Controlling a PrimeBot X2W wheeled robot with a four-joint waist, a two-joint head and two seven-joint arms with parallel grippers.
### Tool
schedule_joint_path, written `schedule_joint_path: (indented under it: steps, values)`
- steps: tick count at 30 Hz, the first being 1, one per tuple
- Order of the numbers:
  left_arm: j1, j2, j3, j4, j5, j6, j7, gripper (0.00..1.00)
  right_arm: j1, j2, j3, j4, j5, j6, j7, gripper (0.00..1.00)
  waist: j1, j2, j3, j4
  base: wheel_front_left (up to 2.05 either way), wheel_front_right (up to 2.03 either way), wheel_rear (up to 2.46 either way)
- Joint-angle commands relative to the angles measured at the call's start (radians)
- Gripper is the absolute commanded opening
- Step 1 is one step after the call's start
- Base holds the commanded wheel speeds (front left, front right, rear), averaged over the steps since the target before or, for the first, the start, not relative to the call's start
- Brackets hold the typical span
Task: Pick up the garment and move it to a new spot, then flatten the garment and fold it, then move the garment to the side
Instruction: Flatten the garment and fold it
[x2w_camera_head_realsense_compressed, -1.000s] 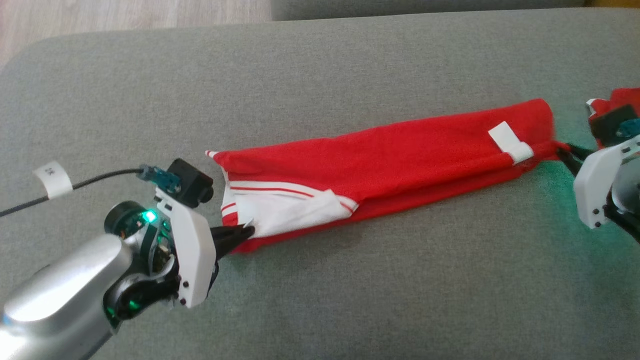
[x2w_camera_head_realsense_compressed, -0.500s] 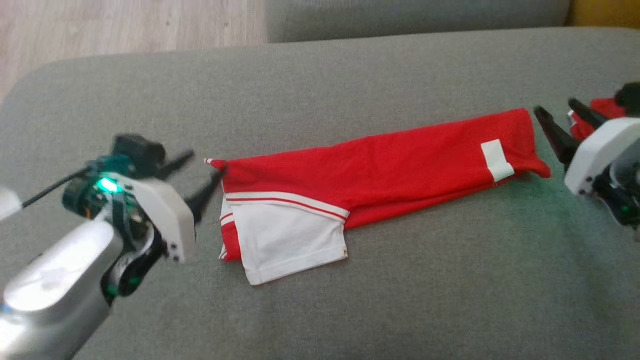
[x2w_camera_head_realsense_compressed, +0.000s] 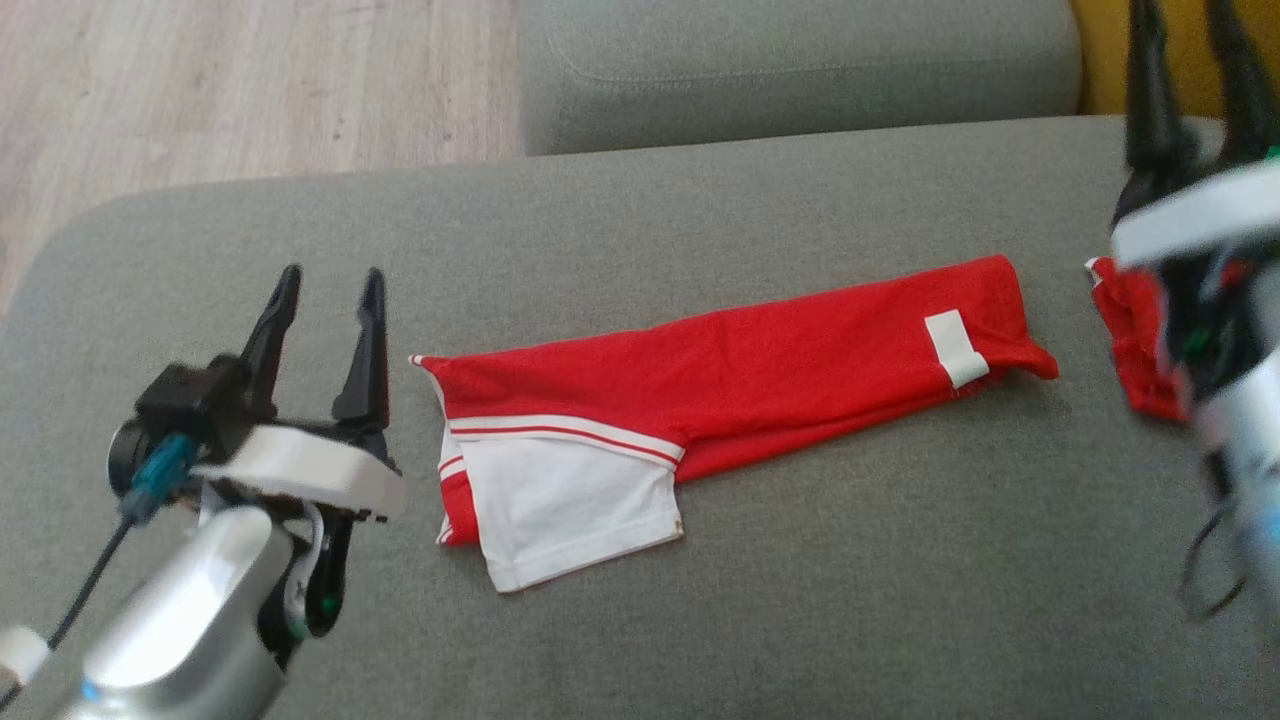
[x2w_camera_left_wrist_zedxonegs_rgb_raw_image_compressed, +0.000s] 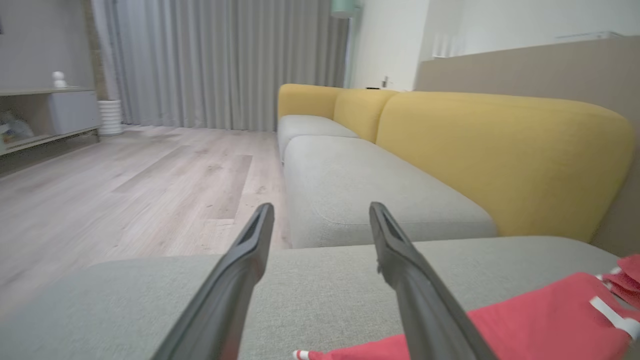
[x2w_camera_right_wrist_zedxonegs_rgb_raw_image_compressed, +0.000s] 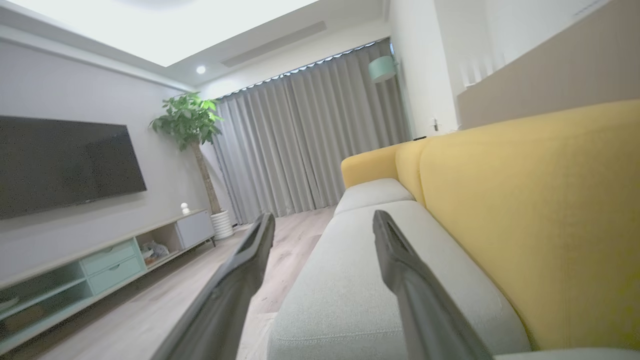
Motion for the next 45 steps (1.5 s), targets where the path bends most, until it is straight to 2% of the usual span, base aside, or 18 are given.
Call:
schedule_joint_path:
  steps: [1, 4, 7, 11, 15, 19, 24, 30, 37, 38, 45]
  values:
    - [-0.035, 0.021, 0.068, -0.025, 0.005, 0.010, -0.015, 1.00, 0.071, 0.035, -0.026, -0.041, -0.034, -0.001, -0.009, 1.00, 0.0001, 0.0000, -0.005, 0.003, 0.00, 0.00, 0.00]
    - [0.027, -0.024, 0.125, -0.049, 0.037, 0.020, -0.024, 1.00, 0.216, 0.154, -0.178, -0.151, -0.181, -0.001, -0.009, 1.00, 0.0001, 0.0000, -0.013, 0.008, 0.00, 0.00, 0.00]
    - [0.103, -0.071, 0.194, -0.084, 0.115, 0.010, -0.025, 1.00, 0.342, 0.265, -0.261, -0.236, -0.289, -0.001, -0.010, 1.00, 0.0001, 0.0000, -0.016, 0.012, 0.00, 0.00, 0.00]
    - [0.211, -0.143, 0.273, -0.103, 0.208, -0.028, -0.025, 1.00, 0.469, 0.335, -0.310, -0.307, -0.374, -0.001, -0.010, 1.00, 0.0001, 0.0000, -0.018, 0.014, 0.00, 0.00, 0.00]
    - [0.306, -0.213, 0.334, -0.080, 0.278, -0.078, -0.025, 1.00, 0.561, 0.351, -0.321, -0.321, -0.413, -0.001, -0.010, 1.00, 0.0001, 0.0000, -0.015, 0.012, 0.00, 0.00, 0.00]
    - [0.362, -0.269, 0.384, -0.044, 0.351, -0.124, -0.025, 1.00, 0.601, 0.353, -0.303, -0.319, -0.397, -0.001, -0.010, 1.00, 0.0001, 0.0000, -0.004, 0.011, 0.00, 0.00, 0.00]
    - [0.366, -0.320, 0.440, -0.012, 0.422, -0.182, -0.025, 1.00, 0.599, 0.353, -0.311, -0.305, -0.407, -0.001, -0.010, 1.00, 0.0001, 0.0000, 0.024, 0.023, 0.00, 0.00, 0.00]
    - [0.325, -0.362, 0.481, 0.023, 0.487, -0.232, -0.025, 1.00, 0.534, 0.353, -0.350, -0.265, -0.454, -0.001, -0.010, 1.00, 0.0001, 0.0000, 0.086, 0.041, 0.00, 0.00, 0.00]
    - [0.278, -0.410, 0.494, 0.053, 0.537, -0.273, -0.025, 1.00, 0.361, 0.353, -0.507, -0.031, -0.540, -0.001, 0.002, 1.00, 0.0001, 0.0000, 0.157, 0.079, 0.00, 0.00, 0.00]
    - [0.278, -0.410, 0.494, 0.053, 0.537, -0.273, -0.025, 1.00, 0.361, 0.353, -0.507, -0.031, -0.540, -0.001, 0.002, 1.00, 0.0001, 0.0000, 0.157, 0.079, 0.00, 0.00, 0.00]
    - [0.237, -0.439, 0.494, 0.072, 0.568, -0.301, -0.025, 1.00, 0.199, 0.353, -0.689, 0.229, -0.630, -0.001, 0.028, 1.00, 0.0001, 0.0000, 0.197, 0.122, 0.00, 0.00, 0.00]
